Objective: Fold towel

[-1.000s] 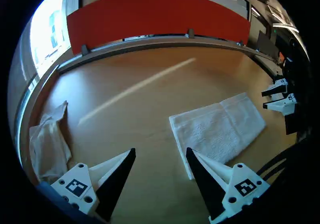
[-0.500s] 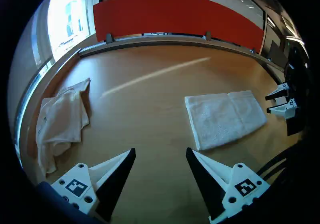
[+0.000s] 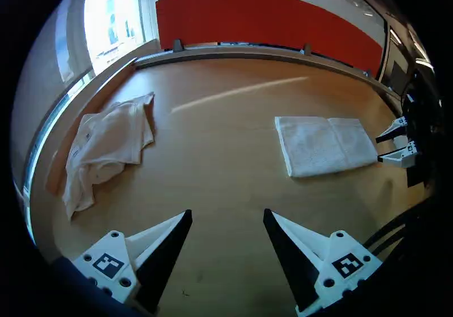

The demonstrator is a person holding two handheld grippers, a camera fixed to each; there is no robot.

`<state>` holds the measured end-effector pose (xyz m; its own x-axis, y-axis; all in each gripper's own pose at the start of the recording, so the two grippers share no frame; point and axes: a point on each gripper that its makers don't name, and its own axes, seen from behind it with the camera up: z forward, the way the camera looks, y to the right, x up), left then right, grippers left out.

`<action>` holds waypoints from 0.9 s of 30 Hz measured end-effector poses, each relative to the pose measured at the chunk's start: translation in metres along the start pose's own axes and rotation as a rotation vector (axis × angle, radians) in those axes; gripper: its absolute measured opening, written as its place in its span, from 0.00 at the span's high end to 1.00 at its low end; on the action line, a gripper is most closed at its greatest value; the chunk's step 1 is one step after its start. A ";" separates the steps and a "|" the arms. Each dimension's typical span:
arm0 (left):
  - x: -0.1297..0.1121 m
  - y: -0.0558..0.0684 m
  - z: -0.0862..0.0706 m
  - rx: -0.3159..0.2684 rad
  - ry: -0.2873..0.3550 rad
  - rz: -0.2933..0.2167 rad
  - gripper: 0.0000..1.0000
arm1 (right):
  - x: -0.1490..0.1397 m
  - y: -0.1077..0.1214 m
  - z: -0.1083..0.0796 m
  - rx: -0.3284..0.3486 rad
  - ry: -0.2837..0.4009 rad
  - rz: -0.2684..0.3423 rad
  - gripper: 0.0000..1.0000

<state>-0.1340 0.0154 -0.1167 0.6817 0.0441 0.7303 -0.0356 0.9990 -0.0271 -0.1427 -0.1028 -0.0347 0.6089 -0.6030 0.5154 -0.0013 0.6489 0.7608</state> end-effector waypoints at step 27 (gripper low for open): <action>-0.028 -0.010 -0.029 0.030 -0.022 -0.034 0.07 | -0.029 0.001 -0.002 0.020 -0.088 -0.035 0.64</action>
<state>-0.1321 0.0045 -0.1567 0.6664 0.0097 0.7455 -0.0349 0.9992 0.0182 -0.1583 -0.0841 -0.0499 0.5370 -0.6639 0.5205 0.0022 0.6181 0.7861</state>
